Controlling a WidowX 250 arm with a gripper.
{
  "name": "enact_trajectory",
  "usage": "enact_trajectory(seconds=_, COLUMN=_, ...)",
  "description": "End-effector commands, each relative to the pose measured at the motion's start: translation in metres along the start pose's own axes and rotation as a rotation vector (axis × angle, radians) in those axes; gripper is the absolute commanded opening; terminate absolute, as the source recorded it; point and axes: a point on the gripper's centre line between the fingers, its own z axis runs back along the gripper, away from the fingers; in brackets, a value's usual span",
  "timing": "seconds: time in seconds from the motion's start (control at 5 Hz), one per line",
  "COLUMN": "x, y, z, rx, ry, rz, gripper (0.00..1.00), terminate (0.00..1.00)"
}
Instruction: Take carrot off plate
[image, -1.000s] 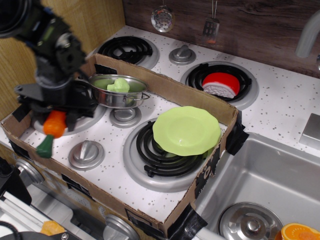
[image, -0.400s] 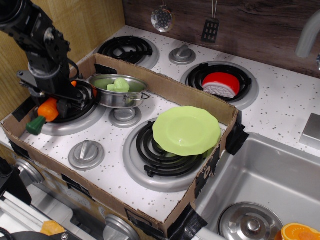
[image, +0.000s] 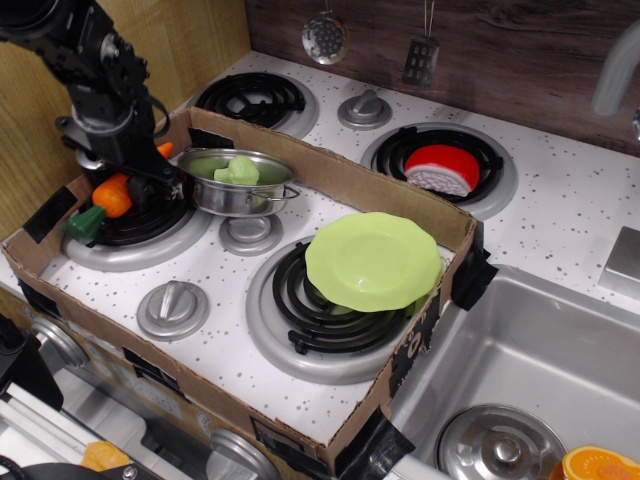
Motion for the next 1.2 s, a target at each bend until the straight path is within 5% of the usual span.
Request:
enact_trajectory(seconds=0.0, x=0.016, y=0.012, z=0.018, rx=0.021, ry=-0.051, rz=-0.028, gripper=1.0, terminate=0.0)
enact_trajectory(seconds=0.6, x=0.024, y=0.011, z=0.072, rx=0.171, ry=0.012, rz=-0.069, gripper=1.0, terminate=0.0)
enact_trajectory(seconds=0.8, x=0.026, y=0.004, z=0.087, rx=0.175, ry=0.036, rz=-0.061, gripper=1.0, terminate=0.0)
enact_trajectory(seconds=1.0, x=0.029, y=-0.017, z=0.096, rx=0.104, ry=0.066, rz=-0.031, gripper=1.0, terminate=1.0)
